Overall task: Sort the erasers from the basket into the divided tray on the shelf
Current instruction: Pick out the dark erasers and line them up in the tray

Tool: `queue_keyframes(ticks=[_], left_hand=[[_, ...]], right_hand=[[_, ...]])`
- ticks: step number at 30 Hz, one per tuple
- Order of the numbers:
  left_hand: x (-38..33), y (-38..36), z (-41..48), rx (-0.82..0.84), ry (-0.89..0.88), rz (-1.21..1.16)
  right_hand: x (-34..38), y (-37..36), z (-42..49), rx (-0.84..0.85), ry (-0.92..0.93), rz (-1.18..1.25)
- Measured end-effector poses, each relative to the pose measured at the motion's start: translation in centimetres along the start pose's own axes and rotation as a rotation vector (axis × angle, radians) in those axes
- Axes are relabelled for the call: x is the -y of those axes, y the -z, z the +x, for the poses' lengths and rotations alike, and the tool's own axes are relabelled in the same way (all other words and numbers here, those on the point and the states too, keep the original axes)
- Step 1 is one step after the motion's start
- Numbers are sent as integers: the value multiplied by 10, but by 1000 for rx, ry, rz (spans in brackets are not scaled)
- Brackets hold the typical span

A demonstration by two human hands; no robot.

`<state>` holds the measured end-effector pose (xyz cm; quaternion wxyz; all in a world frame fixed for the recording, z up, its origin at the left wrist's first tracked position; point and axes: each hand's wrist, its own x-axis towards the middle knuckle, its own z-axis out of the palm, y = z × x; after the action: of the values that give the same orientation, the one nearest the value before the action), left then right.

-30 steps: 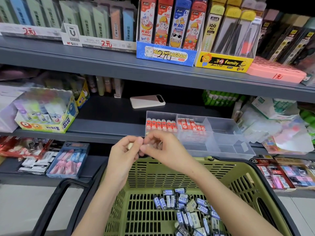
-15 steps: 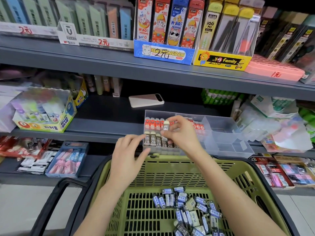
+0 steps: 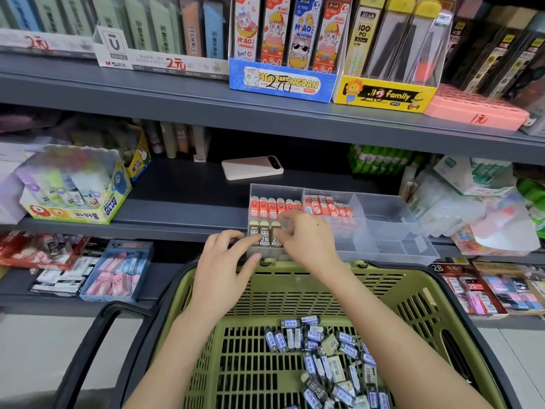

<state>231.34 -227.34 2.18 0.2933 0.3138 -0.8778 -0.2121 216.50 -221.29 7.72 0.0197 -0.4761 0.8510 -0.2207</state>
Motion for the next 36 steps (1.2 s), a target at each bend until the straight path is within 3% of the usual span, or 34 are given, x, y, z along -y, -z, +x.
queue_keyframes(ticks=[5, 7, 11, 13, 18, 21, 25, 30, 34, 36], left_hand=[[0, 0, 1, 20, 9, -12], [0, 1, 1, 26, 1, -10], [1, 2, -1, 43, -11, 2], [-1, 2, -1, 59, -6, 5], [-4, 4, -9, 103, 9, 22], [-4, 13, -22, 134, -50, 87], [7, 34, -46, 166, -77, 237], [24, 55, -83, 215, -37, 276], [23, 60, -100, 195, -19, 279], [23, 60, -102, 185, -19, 289]], right_hand=[[-2, 4, -6, 20, 73, 6], [-5, 9, -16, -85, 108, 55], [-24, 12, -62, -254, 143, 377], [-42, 4, -90, -155, 115, 400], [-112, -24, -137, 434, -178, 105], [-138, -40, -165, 673, -241, -18], [-111, -75, -193, 880, -106, 218], [-43, -131, -198, 1028, 88, 337], [-1, -171, -199, 983, 323, 79], [12, -185, -196, 1034, 320, -53]])
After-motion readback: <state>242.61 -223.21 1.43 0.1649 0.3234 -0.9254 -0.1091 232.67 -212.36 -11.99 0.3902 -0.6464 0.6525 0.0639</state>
